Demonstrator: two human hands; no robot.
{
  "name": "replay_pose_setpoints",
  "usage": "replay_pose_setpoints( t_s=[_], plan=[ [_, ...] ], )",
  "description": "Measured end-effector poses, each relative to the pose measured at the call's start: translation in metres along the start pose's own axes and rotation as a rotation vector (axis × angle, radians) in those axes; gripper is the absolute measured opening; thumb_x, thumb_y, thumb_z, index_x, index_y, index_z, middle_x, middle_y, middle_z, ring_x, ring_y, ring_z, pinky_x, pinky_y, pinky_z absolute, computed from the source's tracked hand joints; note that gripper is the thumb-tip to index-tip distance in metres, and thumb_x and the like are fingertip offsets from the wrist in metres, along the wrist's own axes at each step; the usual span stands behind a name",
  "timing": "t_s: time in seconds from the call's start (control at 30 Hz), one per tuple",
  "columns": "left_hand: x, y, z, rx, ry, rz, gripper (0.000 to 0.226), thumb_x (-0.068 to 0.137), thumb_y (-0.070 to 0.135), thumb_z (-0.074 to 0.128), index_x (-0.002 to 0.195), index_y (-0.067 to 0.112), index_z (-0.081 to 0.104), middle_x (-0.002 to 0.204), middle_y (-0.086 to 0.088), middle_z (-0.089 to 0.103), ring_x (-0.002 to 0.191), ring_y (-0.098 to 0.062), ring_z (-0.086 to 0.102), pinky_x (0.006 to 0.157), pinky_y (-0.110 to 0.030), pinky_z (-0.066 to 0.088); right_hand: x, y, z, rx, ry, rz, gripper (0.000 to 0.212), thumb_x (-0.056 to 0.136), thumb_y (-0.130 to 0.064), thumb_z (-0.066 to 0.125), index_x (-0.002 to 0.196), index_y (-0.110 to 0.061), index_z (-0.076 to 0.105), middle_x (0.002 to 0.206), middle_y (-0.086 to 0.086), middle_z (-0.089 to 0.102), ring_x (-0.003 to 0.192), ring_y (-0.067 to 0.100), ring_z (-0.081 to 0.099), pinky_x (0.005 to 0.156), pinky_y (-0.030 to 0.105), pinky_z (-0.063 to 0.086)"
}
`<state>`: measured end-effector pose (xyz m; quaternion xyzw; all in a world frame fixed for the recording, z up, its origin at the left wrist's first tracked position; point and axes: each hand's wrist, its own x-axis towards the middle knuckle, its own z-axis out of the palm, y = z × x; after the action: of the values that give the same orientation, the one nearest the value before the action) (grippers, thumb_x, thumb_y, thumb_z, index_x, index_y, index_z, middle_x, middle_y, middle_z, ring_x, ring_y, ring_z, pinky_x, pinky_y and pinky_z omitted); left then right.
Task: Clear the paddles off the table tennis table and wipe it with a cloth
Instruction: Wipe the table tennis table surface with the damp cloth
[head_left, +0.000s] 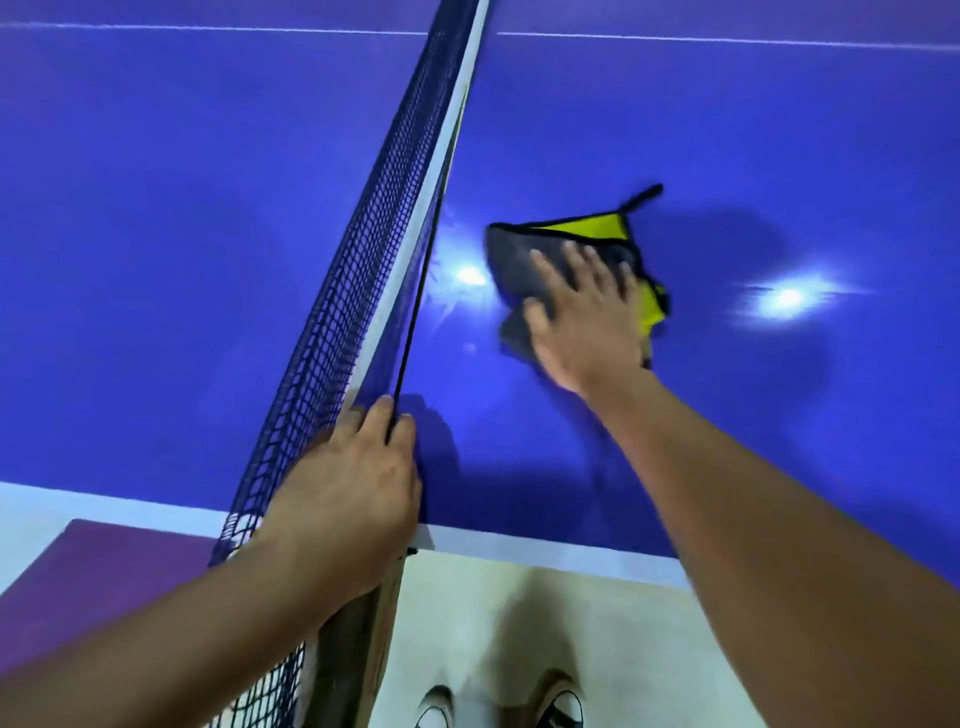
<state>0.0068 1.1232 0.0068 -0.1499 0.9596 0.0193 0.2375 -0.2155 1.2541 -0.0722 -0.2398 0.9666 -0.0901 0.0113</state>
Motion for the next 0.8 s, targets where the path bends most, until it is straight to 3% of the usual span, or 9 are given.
replay_pose_setpoints(
  t_s=[0.17, 0.33, 0.4, 0.53, 0.67, 0.8],
  plan=[
    [-0.02, 0.005, 0.013, 0.037, -0.023, 0.01, 0.059, 0.105, 0.033, 0.027, 0.158, 0.013, 0.012, 0.166, -0.009, 0.013, 0.147, -0.026, 0.028, 0.116, -0.039, 0.034, -0.023, -0.11, 0.021, 0.042, -0.043, -0.225, 0.061, 0.099, -0.048, 0.036, 0.158, -0.037, 0.031, 0.17, 0.0, 0.021, 0.157, 0.019, 0.014, 0.126, 0.051, -0.001],
    [-0.017, 0.015, 0.014, -0.032, 0.017, 0.059, 0.039, 0.102, 0.03, 0.032, 0.137, 0.012, 0.038, 0.144, -0.008, 0.037, 0.126, -0.028, 0.046, 0.096, -0.038, 0.045, -0.029, -0.101, 0.015, 0.062, -0.068, -0.257, 0.058, 0.102, -0.046, 0.034, 0.159, -0.037, 0.028, 0.17, -0.002, 0.02, 0.157, 0.017, 0.012, 0.127, 0.048, 0.0],
    [-0.02, 0.022, 0.017, -0.037, 0.019, 0.118, 0.041, 0.101, 0.032, 0.032, 0.138, 0.015, 0.038, 0.143, -0.004, 0.038, 0.127, -0.026, 0.045, 0.097, -0.037, 0.043, -0.038, -0.082, 0.011, 0.061, -0.053, -0.235, 0.058, 0.102, -0.047, 0.036, 0.159, -0.037, 0.029, 0.169, -0.003, 0.021, 0.156, 0.015, 0.015, 0.127, 0.046, 0.002],
    [-0.023, 0.025, 0.018, -0.061, -0.001, 0.157, 0.048, 0.103, 0.032, 0.033, 0.148, 0.014, 0.033, 0.155, -0.006, 0.029, 0.138, -0.025, 0.039, 0.109, -0.042, 0.041, -0.077, 0.003, -0.002, 0.046, 0.022, 0.007, 0.059, 0.1, -0.05, 0.033, 0.159, -0.037, 0.032, 0.168, -0.001, 0.025, 0.156, 0.016, 0.02, 0.127, 0.043, 0.007],
    [-0.023, 0.016, 0.023, -0.149, 0.026, 0.184, 0.047, 0.104, 0.034, 0.032, 0.146, 0.016, 0.038, 0.153, -0.003, 0.03, 0.136, -0.023, 0.039, 0.111, -0.041, 0.04, -0.116, 0.111, -0.024, 0.037, 0.093, 0.408, 0.067, 0.094, -0.053, 0.026, 0.158, -0.035, 0.033, 0.167, 0.004, 0.028, 0.154, 0.023, 0.024, 0.127, 0.047, 0.01],
    [-0.021, 0.015, 0.024, -0.188, 0.054, 0.198, 0.049, 0.103, 0.035, 0.033, 0.147, 0.015, 0.039, 0.154, -0.004, 0.031, 0.136, -0.026, 0.039, 0.112, -0.043, 0.038, -0.133, 0.146, -0.033, 0.018, 0.103, 0.635, 0.058, 0.103, -0.048, 0.034, 0.159, -0.035, 0.03, 0.169, 0.006, 0.022, 0.155, 0.025, 0.019, 0.127, 0.047, 0.006]
  ],
)
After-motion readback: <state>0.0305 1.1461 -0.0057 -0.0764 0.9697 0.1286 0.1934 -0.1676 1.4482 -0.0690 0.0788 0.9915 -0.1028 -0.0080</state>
